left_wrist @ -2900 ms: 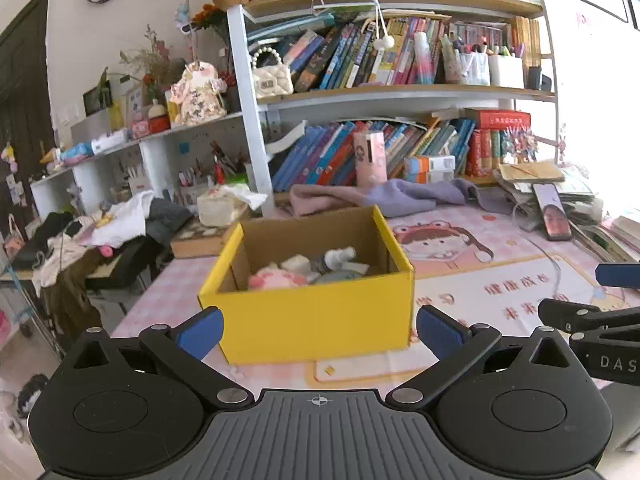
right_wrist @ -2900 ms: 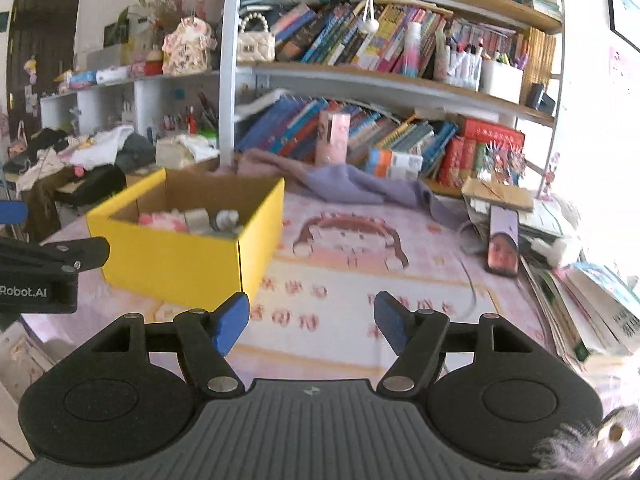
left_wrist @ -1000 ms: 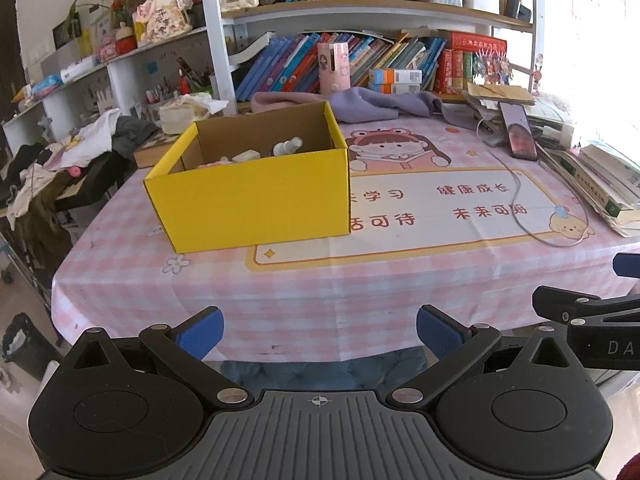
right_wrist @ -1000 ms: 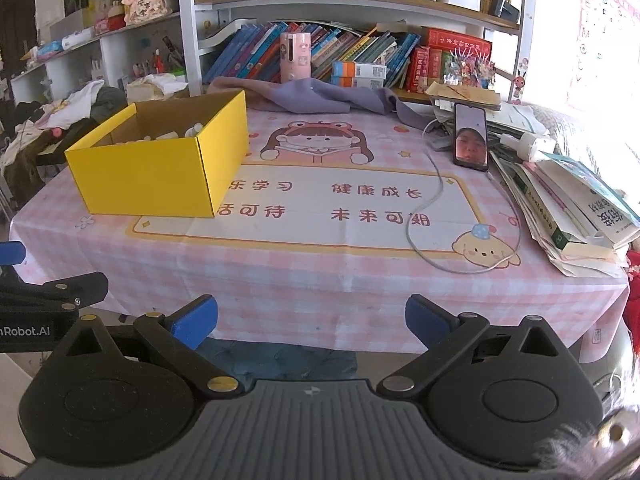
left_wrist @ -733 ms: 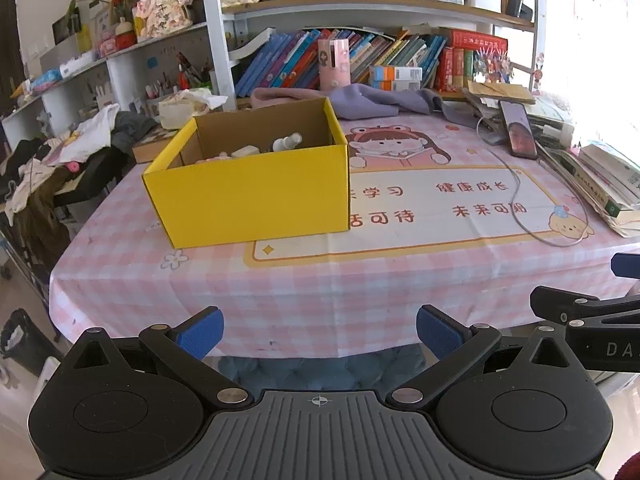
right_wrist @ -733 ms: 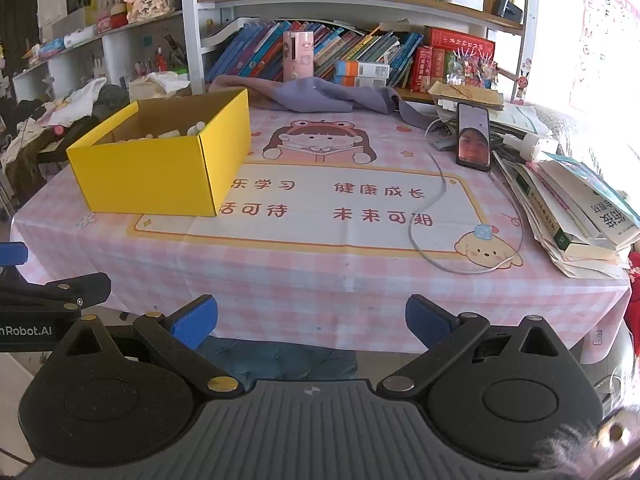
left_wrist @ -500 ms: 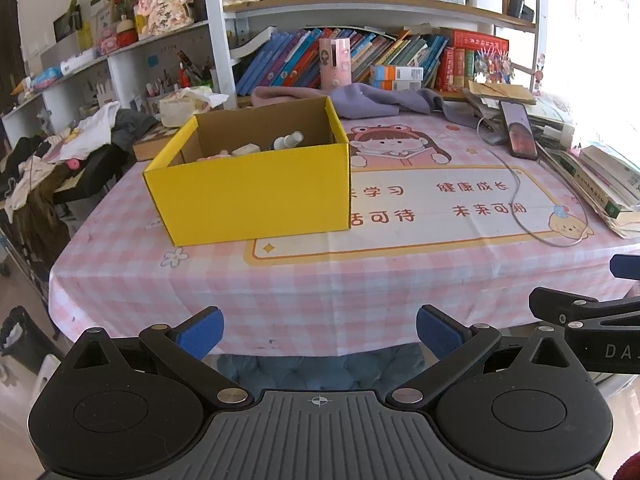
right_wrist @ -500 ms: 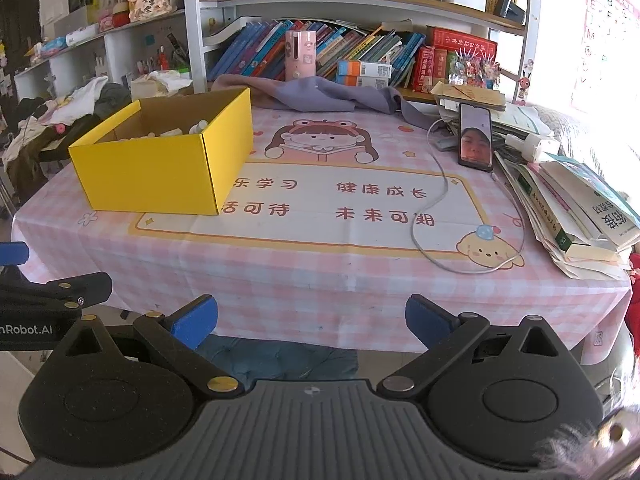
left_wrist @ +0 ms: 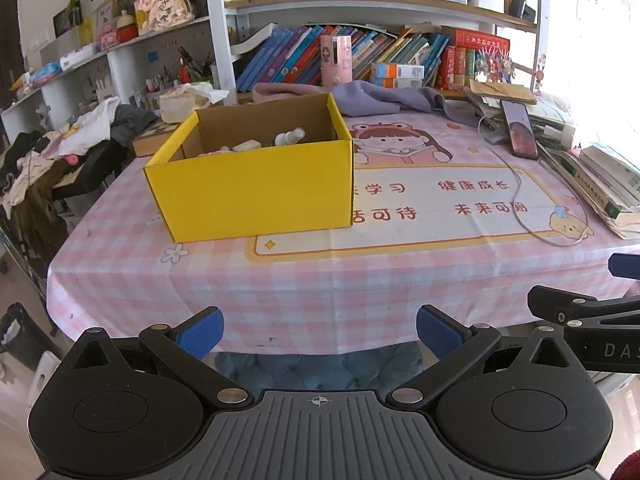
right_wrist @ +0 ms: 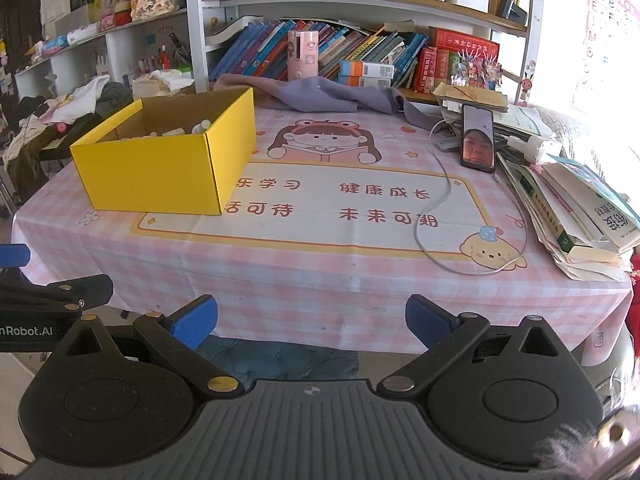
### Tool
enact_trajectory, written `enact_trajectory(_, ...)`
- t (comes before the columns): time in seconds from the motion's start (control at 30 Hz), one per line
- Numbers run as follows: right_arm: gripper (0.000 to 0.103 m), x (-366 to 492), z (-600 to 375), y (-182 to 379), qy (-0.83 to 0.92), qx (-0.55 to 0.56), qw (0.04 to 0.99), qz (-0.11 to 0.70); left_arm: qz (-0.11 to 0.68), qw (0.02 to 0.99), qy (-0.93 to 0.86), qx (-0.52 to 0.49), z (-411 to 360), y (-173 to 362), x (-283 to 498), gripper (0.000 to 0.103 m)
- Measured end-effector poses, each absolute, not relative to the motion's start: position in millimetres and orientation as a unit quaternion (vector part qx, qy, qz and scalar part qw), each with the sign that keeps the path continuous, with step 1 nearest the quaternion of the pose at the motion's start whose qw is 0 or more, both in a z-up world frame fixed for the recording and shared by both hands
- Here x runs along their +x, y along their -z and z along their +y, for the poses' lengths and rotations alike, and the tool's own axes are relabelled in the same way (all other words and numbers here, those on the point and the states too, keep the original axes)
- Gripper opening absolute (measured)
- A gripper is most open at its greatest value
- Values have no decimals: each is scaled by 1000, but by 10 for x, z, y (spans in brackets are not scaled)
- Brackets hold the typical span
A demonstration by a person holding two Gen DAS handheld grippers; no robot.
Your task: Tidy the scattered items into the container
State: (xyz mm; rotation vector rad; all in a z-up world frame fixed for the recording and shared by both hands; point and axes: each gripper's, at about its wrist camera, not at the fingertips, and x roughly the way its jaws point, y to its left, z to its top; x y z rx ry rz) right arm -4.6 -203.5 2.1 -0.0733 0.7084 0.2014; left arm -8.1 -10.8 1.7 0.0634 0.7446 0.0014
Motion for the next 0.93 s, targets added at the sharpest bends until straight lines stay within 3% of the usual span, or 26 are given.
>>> enact_trajectory(0.93,101,11,-1868,18,-99,-44,930,353,368,929,6,24,-14,10,-6,103)
